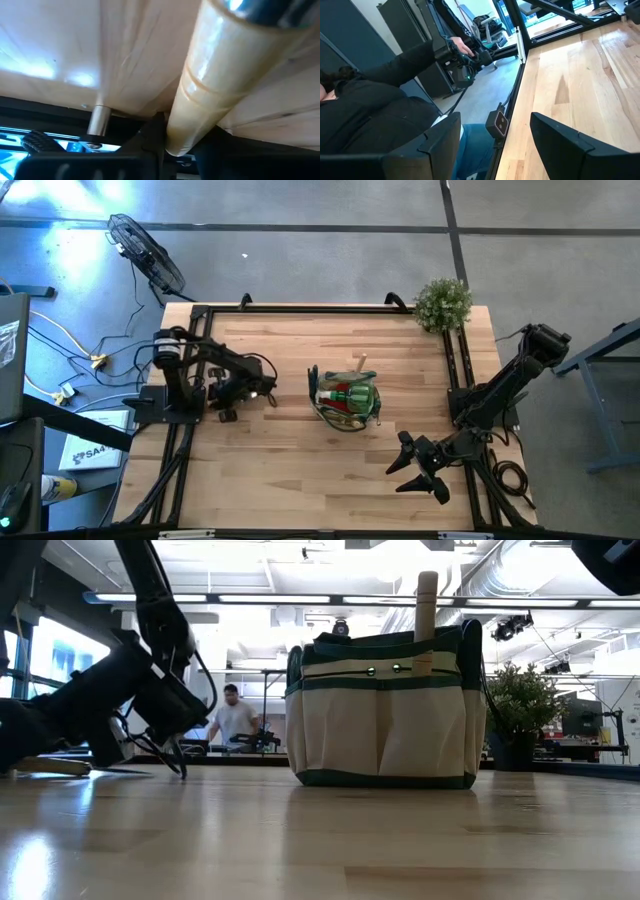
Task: Pick & Place Garden tools in Gardening bag
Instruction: Put the brown trowel into the gardening bag
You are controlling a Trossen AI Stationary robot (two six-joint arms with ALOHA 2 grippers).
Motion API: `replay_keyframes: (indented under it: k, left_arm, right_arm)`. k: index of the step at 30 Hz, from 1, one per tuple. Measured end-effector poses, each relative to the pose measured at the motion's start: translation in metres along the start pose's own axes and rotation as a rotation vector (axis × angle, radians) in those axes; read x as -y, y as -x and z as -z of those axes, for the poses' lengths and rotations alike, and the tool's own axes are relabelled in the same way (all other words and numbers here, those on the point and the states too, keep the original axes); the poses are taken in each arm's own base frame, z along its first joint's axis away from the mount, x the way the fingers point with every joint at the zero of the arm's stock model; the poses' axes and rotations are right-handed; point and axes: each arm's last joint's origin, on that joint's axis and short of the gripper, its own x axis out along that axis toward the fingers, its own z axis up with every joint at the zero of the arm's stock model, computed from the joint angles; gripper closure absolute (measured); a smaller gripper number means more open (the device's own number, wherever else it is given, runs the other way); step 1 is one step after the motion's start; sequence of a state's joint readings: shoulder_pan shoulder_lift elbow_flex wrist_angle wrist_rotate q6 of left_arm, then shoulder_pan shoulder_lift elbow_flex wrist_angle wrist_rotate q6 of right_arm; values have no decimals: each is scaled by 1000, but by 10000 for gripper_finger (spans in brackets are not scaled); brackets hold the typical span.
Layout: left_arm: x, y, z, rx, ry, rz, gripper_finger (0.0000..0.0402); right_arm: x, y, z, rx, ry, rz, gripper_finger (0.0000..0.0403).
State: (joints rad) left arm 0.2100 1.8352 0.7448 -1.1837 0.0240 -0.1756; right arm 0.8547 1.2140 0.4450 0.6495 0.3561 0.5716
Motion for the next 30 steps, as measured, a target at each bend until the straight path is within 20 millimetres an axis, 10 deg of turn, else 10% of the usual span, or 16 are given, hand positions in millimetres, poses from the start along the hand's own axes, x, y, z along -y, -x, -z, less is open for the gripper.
replay_keyframes:
  k: [14, 30]
  left_arm:
    - [3, 6, 3, 56, 36, -77, 338]
    - [2, 84, 71, 340, 230, -256, 338]
  right_arm:
    - [0, 0, 0, -2, -5, 1, 172]
    - [0, 0, 0, 2, 38, 11, 172]
